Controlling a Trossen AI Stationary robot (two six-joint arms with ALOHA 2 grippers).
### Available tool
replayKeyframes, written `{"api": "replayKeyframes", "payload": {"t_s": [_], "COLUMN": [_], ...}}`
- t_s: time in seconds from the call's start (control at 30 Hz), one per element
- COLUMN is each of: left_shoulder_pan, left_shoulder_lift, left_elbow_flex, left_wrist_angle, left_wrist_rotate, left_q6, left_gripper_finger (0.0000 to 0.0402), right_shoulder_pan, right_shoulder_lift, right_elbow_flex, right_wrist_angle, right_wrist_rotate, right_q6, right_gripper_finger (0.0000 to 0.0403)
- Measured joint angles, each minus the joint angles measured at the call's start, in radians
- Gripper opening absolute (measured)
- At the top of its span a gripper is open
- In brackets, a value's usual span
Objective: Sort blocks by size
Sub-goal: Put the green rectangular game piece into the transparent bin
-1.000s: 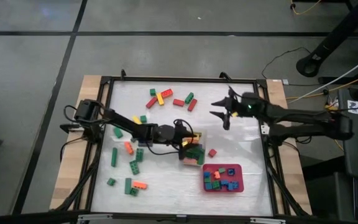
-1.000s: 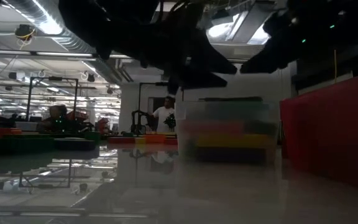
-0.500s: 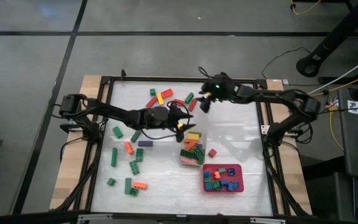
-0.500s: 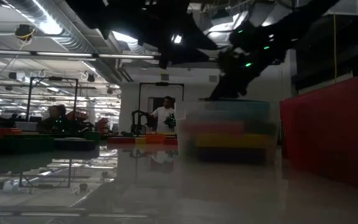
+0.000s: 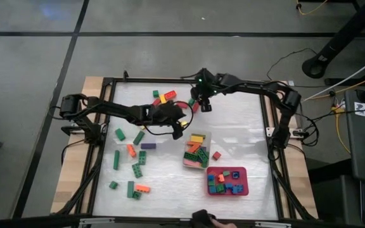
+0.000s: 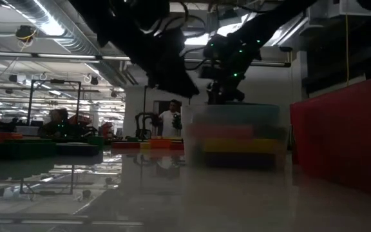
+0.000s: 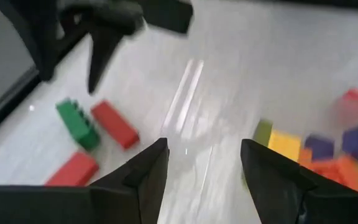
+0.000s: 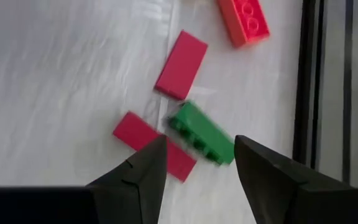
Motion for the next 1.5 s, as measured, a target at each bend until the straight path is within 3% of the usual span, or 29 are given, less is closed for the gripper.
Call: {"api": "replayKeyframes", "payload": {"t_s": [0.3, 0.77, 1.23, 1.37, 1.5], "left_shoulder_pan": [0.004, 0.004, 0.004, 0.004, 0.004], "left_shoulder_lift": [0.0, -0.004, -0.004, -0.004, -0.004], "left_elbow_flex": [0.0, 0.0, -0.001, -0.001, -0.001], "left_wrist_angle": [-0.124, -0.241, -0.278, -0.283, -0.288], "left_wrist_rotate": [0.0, 0.0, 0.0, 0.0, 0.0], "left_q6": [-0.001, 0.011, 0.033, 0.032, 0.027], "left_gripper_finger": [0.0169, 0.0128, 0.0116, 0.0116, 0.0116], "right_shoulder_pan": [0.0, 0.0, 0.0, 0.0, 0.0], "right_shoulder_lift": [0.075, 0.147, 0.218, 0.22, 0.22], "right_elbow_flex": [0.048, 0.047, 0.047, 0.047, 0.047], "right_wrist_angle": [-0.026, 0.047, 0.064, 0.059, 0.059], "right_wrist_rotate": [-0.015, 0.011, 0.037, 0.038, 0.059], "right_q6": [-0.153, -0.189, -0.239, -0.239, -0.238], "right_gripper_finger": [0.0186, 0.0186, 0.0185, 0.016, 0.01]}}
